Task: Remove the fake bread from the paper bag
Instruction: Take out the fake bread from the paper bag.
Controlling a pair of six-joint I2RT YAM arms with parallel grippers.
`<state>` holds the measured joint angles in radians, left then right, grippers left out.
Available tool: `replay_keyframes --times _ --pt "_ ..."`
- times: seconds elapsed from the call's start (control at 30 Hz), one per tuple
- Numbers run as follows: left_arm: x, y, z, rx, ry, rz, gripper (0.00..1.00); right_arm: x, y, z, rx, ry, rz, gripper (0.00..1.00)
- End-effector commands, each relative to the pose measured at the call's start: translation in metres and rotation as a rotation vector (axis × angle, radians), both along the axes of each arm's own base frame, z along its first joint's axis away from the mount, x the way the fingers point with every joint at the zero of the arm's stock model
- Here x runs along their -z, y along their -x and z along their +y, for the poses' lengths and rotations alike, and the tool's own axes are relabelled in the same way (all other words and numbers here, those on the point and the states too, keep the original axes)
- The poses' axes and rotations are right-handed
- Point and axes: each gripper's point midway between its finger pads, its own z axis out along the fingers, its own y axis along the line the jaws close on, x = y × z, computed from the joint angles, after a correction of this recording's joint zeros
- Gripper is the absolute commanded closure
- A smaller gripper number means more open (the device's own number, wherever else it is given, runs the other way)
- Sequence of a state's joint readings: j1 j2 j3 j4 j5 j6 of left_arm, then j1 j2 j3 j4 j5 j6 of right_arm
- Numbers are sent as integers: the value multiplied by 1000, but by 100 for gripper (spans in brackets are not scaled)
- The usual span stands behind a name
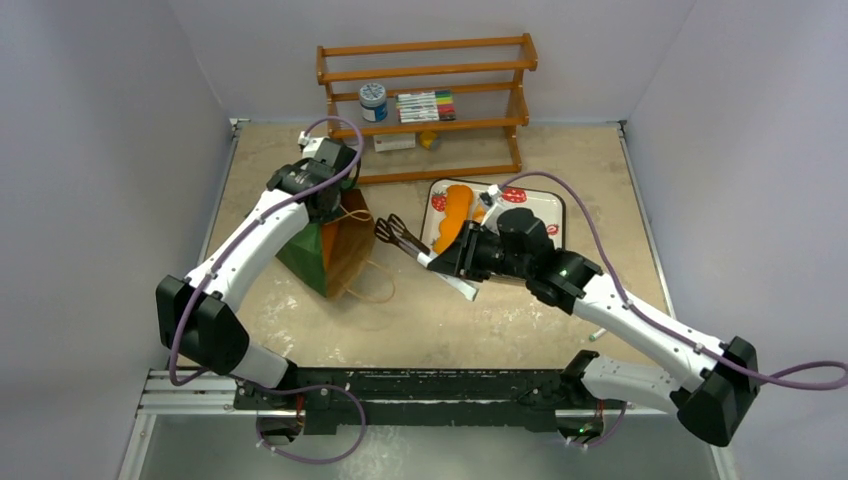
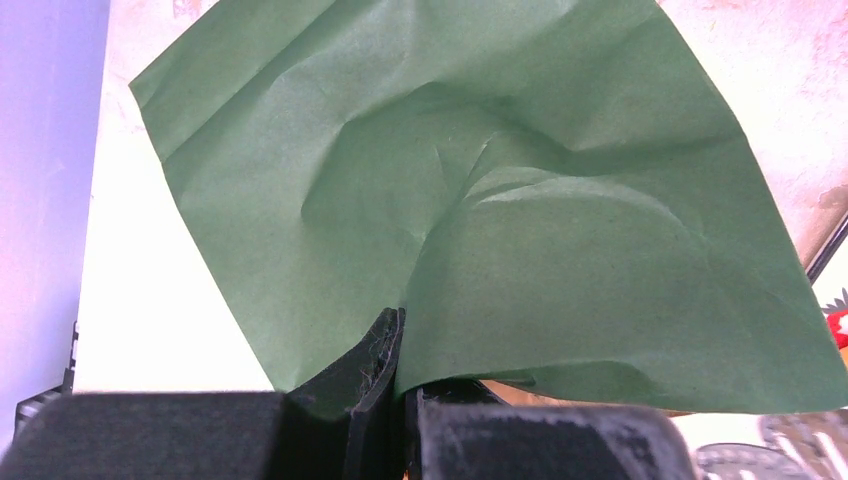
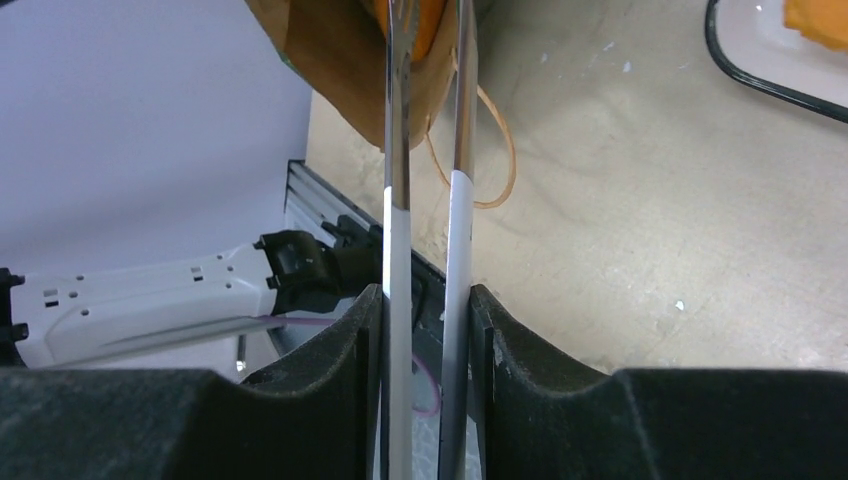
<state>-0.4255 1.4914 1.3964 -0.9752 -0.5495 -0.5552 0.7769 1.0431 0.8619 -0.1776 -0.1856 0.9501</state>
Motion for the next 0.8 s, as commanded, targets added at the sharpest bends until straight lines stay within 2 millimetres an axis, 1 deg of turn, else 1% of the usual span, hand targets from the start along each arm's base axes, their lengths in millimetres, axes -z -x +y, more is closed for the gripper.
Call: replay_keyframes --times 0.0,0.1,0.2,0.23,0.27,0.5,0.6,0.77 --pt "-25 -3 1 -9 32 -77 100 -42 -1 27 -121 -85 -117 65" --pt "-24 -3 0 -12 39 -78 100 -35 0 38 -167 -83 -101 65" --pt "-25 -5 -1 -14 42 -83 100 -32 1 43 -186 -84 -97 65" --pt "-26 -5 0 -16 41 -84 100 -43 0 45 -192 -98 -116 65" --pt "-26 -6 -1 -15 41 -84 100 -47 0 46 -197 -104 -123 65" --pt "-24 -14 -8 -9 62 -87 100 -43 4 54 -238 -104 -109 64" --pt "-21 -18 -8 -14 52 -81 100 -48 5 53 -235 -97 -120 64" --pt "-15 -24 -8 -22 30 -72 100 -56 11 44 -226 -90 -126 64"
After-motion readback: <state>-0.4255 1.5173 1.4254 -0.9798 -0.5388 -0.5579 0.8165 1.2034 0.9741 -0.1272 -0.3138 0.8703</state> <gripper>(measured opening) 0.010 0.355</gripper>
